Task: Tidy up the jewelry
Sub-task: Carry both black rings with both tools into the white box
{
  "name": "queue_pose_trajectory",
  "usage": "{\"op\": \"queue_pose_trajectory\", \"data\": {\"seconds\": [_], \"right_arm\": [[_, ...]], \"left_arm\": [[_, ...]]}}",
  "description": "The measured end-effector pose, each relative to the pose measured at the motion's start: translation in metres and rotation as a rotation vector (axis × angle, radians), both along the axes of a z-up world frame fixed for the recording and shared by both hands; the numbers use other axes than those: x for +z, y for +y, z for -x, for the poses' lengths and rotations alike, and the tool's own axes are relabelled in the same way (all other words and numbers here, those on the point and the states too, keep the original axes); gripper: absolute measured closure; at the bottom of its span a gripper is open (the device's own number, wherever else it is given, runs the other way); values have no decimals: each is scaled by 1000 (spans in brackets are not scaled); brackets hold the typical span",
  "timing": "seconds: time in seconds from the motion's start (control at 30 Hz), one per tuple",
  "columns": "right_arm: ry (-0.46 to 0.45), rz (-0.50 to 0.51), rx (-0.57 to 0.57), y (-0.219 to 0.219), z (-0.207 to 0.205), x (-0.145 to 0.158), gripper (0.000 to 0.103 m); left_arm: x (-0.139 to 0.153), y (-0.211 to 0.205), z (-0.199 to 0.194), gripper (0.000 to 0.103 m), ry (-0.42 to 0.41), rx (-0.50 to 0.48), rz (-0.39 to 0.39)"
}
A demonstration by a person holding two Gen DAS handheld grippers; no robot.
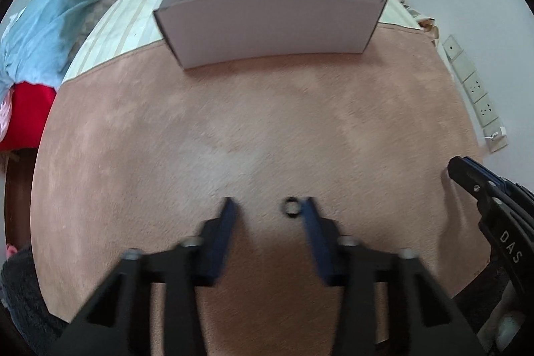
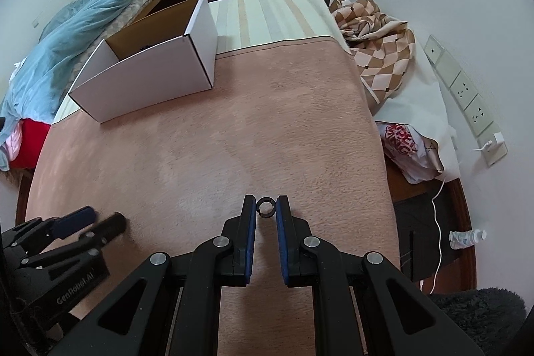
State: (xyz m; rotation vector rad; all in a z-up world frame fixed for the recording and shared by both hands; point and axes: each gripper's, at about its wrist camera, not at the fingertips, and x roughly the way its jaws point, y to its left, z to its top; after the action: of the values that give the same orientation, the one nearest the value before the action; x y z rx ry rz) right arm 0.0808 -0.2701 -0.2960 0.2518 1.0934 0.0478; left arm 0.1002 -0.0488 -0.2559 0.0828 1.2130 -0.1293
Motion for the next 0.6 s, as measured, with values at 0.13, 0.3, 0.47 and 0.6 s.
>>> {"op": "queue_pose_trajectory", "data": {"seconds": [0.13, 0.3, 0.47, 0.6], "right_arm": [[-5, -3, -9, -1, 0, 3, 90], [-25, -15, -11, -1, 0, 12, 90], [-61, -39, -1, 1, -4, 28, 90], [-94, -71, 9, 5, -15, 46, 90]], "left_arm": [[3, -4, 6, 94, -3, -7, 14], [6, 5, 2, 94, -7, 1, 36], [26, 8, 0, 94, -46, 4, 58], [56, 14, -12, 94, -90, 8, 98]]}}
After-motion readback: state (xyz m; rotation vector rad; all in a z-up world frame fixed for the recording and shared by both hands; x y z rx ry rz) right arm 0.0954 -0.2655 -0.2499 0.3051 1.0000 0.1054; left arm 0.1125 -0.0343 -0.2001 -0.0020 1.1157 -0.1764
